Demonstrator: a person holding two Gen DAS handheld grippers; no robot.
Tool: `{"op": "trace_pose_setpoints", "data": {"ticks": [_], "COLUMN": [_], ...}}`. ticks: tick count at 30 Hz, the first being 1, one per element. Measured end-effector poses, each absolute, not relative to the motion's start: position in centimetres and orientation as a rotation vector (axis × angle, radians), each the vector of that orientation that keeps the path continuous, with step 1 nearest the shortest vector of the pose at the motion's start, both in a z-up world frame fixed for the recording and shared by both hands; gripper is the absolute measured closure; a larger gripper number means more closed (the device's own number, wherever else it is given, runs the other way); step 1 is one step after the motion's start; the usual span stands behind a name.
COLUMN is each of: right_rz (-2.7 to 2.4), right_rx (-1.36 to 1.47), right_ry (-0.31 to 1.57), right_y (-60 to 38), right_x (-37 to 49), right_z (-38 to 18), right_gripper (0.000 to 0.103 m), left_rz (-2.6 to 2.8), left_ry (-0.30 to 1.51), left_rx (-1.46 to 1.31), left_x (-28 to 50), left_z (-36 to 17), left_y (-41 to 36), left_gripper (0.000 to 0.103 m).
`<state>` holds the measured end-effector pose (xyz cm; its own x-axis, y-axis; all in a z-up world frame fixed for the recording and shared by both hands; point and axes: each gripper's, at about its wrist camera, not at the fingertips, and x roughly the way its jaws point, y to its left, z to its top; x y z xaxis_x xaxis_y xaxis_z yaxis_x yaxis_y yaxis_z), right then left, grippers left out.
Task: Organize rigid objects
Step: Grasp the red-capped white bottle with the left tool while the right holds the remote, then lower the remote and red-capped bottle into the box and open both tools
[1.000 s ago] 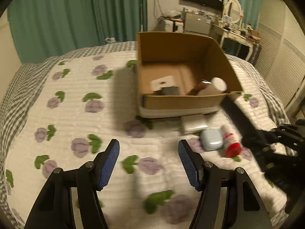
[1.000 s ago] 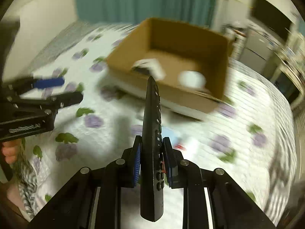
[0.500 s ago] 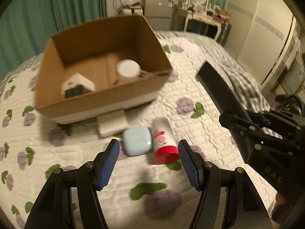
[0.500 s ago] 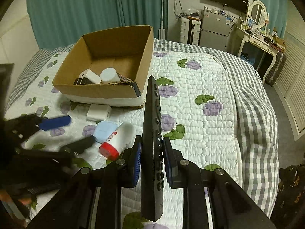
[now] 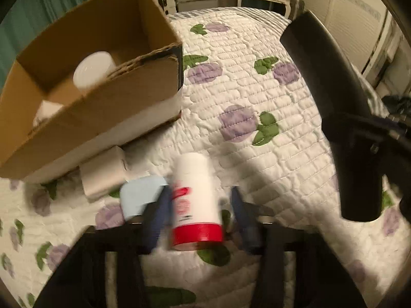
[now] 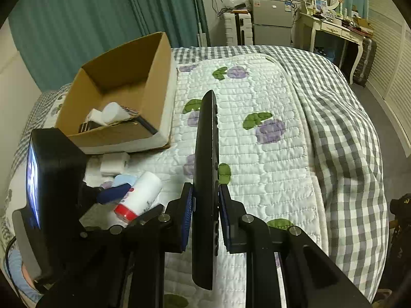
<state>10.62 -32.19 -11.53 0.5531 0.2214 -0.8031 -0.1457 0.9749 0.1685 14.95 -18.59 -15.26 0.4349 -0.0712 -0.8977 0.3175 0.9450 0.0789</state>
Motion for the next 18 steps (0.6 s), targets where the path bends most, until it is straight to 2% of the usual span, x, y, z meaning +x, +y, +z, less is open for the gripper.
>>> {"op": "trace_pose_setpoints", "data": {"ticks": [6, 18], "right_rz": [0.214, 0.246], "right_rx": [0.091, 0.035], "right_ry": [0.959, 0.884], "right_y": [-32.4, -30.4], "right_x": [10.6, 9.7], "right_z": [-11.7, -8.1], "right_gripper": [0.084, 0.084], "left_rz": [-0.258, -0.262], "left_ry": [1.075, 0.852], "left_rx": [0.22, 0.152], "left_x": [14.6, 11.5], "left_z": [-13.9, -3.0], "left_y": [-17.8, -13.7], "left_gripper": [0.066, 0.066]}}
